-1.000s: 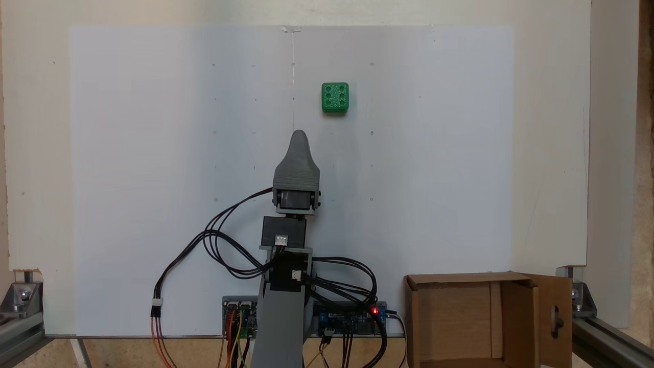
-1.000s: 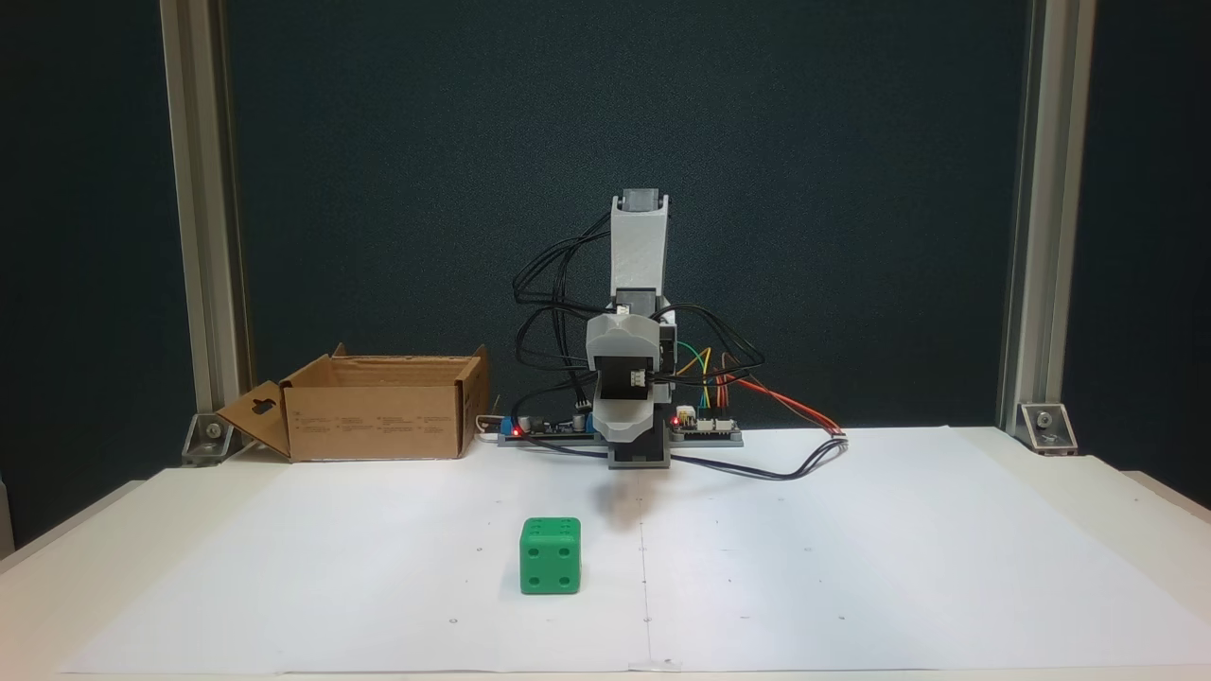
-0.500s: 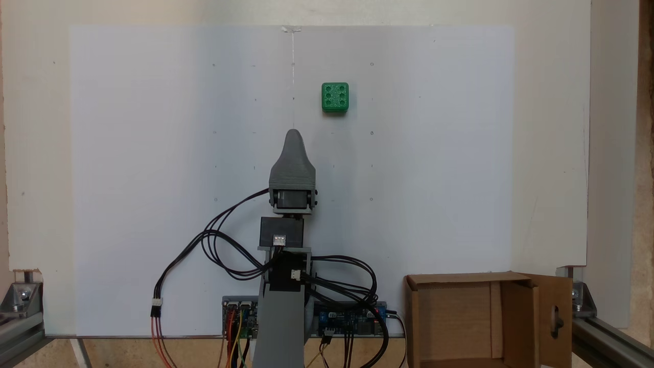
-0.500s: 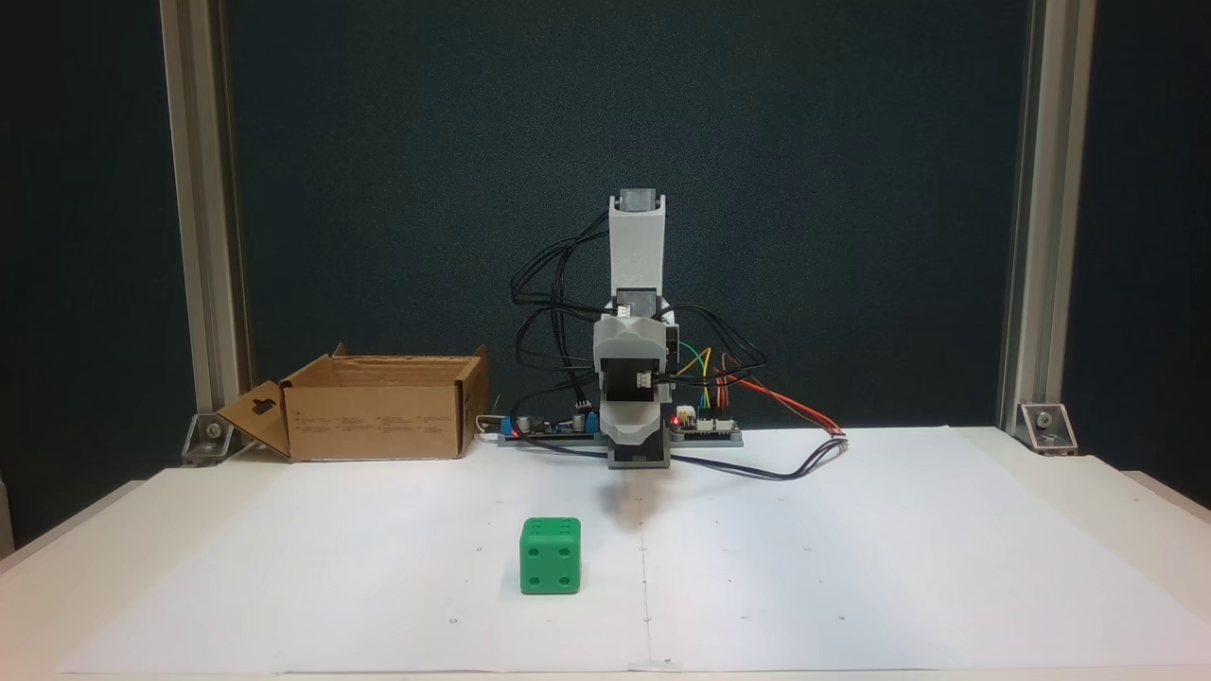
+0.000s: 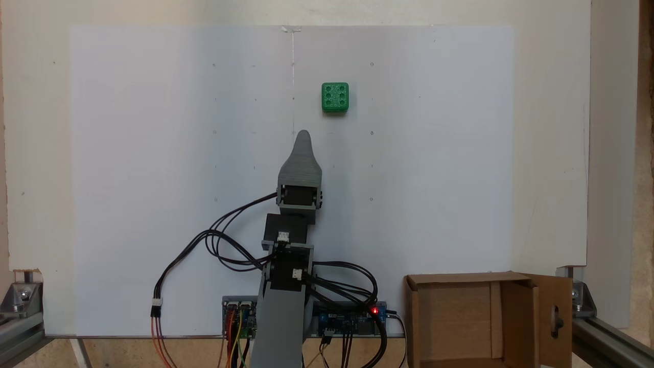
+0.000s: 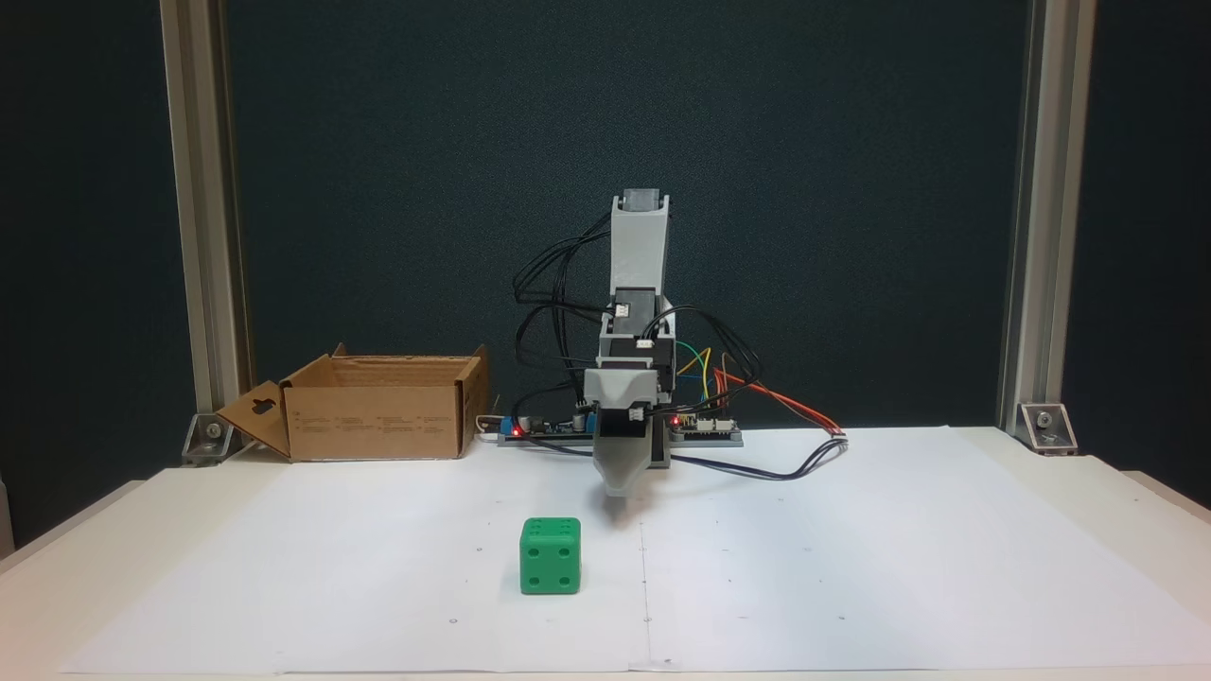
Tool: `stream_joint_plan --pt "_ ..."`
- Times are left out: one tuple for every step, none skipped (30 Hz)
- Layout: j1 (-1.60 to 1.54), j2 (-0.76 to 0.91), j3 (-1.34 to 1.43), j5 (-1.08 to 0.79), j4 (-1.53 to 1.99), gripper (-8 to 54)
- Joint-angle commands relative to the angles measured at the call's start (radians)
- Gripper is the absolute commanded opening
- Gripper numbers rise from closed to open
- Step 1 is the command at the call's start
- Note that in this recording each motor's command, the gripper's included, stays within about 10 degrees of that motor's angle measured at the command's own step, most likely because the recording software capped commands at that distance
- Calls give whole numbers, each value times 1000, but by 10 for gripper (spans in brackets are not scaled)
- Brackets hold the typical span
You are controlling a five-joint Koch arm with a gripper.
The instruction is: Grasp a green dice and put it in the bin.
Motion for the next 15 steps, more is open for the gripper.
stream_joint_plan --pt "29 104 -135 -28 132 436" --pt "40 104 -172 -28 211 438" --pt "58 104 -210 -28 273 443" --pt "67 104 -242 -28 336 443" --pt "75 104 -275 -28 405 442" --pt "75 104 -307 -28 472 442" --pt "67 104 -339 -28 537 440" --pt "58 104 -374 -28 603 439" --pt "49 104 -414 -28 668 437" --pt "48 103 -456 -28 736 434" --pt "48 104 -489 -28 803 429" --pt "48 104 -517 -28 869 429" --pt "48 103 -538 -26 932 429" --pt "46 103 -563 -26 994 429" --pt "38 101 -600 -26 1060 429"
